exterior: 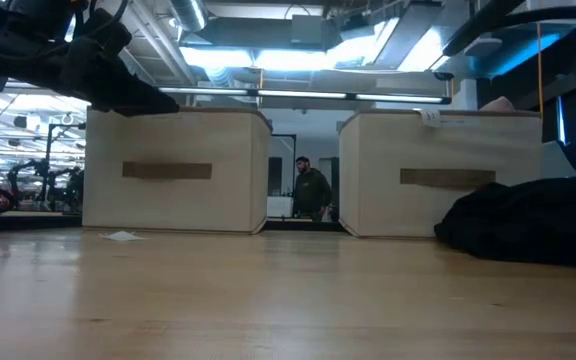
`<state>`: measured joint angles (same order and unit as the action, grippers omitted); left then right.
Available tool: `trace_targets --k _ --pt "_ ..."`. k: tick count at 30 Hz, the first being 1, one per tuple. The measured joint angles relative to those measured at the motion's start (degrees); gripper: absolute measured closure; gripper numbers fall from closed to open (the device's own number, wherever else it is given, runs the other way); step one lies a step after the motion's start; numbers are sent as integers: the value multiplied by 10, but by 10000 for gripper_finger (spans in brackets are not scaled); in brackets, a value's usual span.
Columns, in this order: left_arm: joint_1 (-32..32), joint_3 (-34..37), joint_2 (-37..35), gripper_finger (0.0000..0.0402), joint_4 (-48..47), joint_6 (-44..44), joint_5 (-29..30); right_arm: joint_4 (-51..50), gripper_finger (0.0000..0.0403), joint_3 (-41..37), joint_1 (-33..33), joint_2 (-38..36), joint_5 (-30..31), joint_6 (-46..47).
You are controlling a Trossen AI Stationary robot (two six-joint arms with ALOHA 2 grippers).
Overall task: Sort clothes
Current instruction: Put the left black stripe sock into the left laundry organizer
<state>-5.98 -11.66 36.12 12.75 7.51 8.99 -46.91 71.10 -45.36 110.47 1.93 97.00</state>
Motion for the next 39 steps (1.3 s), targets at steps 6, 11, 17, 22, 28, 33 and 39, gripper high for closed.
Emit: trace_targets --k 6,11,17,22,28,33,39 --pt "0 0 0 240 -1 0 0 6 197 2 5 13 6 -74" --pt "0 0 0 240 -1 0 0 18 290 2 22 14 23 -139" --pt "0 0 0 240 -1 0 0 42 388 13 65 17 37 -267" --pt "0 0 0 240 -2 -1 0 38 364 64 124 21 54 -373" --pt "0 0 0 240 -3 -3 0 36 392 156 195 20 81 -571" --pt "0 0 0 240 -9 -12 0 15 386 246 260 20 82 -736" --pt "0 0 0 240 -17 -11 0 11 390 369 331 18 102 -940"
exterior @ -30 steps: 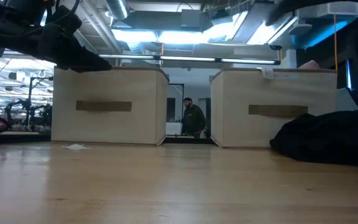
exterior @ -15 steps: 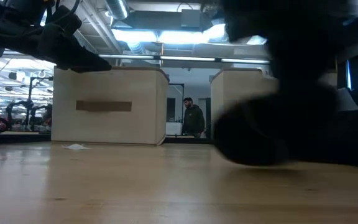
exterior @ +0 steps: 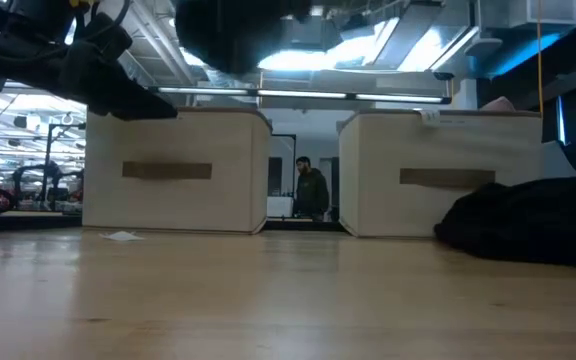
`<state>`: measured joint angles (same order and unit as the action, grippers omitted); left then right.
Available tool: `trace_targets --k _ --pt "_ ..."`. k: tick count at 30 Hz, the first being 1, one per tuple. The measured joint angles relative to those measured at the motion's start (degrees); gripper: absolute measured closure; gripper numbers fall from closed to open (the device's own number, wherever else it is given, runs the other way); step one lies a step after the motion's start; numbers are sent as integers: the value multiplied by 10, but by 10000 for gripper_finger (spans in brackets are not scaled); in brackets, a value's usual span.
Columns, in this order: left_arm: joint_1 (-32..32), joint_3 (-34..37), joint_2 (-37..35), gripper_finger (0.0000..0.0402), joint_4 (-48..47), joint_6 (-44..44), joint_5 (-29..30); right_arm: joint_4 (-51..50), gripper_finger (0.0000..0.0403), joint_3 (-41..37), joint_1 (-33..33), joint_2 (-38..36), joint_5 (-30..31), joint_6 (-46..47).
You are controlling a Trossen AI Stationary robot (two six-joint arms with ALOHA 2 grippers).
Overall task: Sort clothes
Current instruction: Put the left black stripe sock into the left laundry organizer
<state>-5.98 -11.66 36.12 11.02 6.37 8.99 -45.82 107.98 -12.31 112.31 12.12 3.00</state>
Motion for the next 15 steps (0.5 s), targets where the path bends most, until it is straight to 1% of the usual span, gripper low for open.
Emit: trace_targets --k 4,7,11,15 --pt "0 0 0 240 -5 0 0 51 390 48 49 -2 36 -107" --pt "0 0 0 240 -5 1 0 126 381 52 96 -2 54 -158" --pt "0 0 0 240 -5 1 0 213 383 53 162 7 41 -182" --pt "0 0 0 240 -6 0 0 263 386 52 219 32 19 -182"
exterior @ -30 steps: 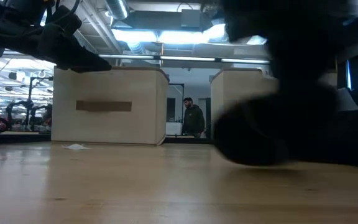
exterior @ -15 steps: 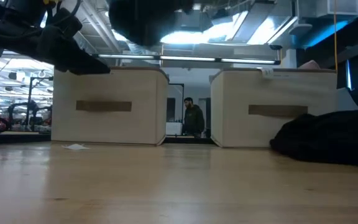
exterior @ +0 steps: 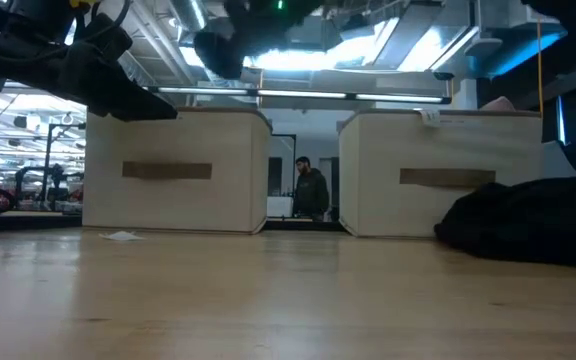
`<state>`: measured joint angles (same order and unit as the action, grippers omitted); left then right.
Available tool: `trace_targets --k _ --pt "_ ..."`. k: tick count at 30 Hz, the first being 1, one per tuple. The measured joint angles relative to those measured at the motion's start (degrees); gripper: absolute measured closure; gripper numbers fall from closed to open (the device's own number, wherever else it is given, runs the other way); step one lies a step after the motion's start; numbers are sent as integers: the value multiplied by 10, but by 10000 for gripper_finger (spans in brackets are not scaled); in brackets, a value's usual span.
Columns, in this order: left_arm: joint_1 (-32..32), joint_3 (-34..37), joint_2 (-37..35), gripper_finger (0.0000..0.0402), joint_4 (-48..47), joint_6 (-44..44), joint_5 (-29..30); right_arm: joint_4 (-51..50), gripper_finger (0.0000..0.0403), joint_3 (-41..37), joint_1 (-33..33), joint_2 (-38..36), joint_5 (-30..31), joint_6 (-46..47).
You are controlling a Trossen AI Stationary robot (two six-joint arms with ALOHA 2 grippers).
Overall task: Sort clothes
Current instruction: Put the left black stripe sock into the left laundry organizer
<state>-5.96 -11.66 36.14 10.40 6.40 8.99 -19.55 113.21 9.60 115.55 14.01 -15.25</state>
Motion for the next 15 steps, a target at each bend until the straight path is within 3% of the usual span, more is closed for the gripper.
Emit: trace_targets --k 8,15 --pt "0 0 0 240 -11 -22 0 50 365 -1 66 63 -22 31" --pt "0 0 0 240 -27 -56 0 111 347 -1 85 93 -4 45"
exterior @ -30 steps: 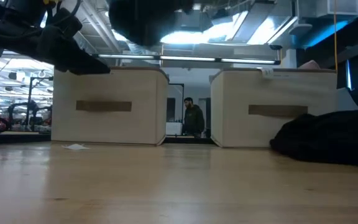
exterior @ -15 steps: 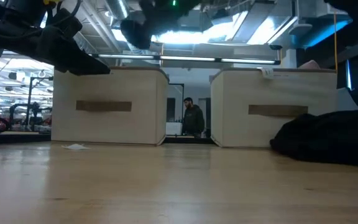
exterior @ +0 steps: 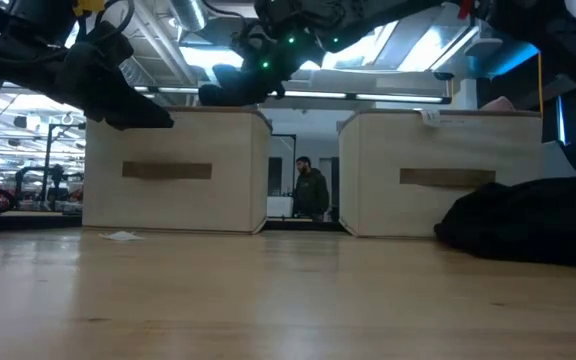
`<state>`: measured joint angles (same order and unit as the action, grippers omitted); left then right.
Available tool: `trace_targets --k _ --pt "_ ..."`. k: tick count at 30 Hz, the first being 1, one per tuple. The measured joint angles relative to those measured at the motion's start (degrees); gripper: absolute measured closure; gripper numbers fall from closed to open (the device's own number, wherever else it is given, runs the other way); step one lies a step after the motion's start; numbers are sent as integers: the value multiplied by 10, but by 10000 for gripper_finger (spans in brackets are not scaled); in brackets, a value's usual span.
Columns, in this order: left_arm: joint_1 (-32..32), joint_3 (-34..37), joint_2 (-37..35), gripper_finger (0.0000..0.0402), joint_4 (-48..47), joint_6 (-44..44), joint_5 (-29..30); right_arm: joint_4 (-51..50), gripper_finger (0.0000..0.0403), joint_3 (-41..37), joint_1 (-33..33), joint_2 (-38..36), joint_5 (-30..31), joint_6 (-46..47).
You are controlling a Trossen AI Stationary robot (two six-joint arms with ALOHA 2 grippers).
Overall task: Sort clothes
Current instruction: Put the left black stripe sock into the left laundry organizer, then put the black stripe sock into the left laundry organizer
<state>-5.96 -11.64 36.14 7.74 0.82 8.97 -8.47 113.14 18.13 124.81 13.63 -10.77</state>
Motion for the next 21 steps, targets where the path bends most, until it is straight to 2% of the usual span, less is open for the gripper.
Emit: trace_targets --k 4,12,16,21 --pt "0 0 0 240 0 -5 0 22 306 0 4 3 3 0" --pt "0 0 0 240 -3 -5 0 -14 174 0 -5 -7 39 -18" --pt "0 0 0 240 -8 -5 0 -76 134 0 -32 -49 43 -28" --pt "0 0 0 240 -13 -4 0 -224 121 1 -91 -115 64 15"
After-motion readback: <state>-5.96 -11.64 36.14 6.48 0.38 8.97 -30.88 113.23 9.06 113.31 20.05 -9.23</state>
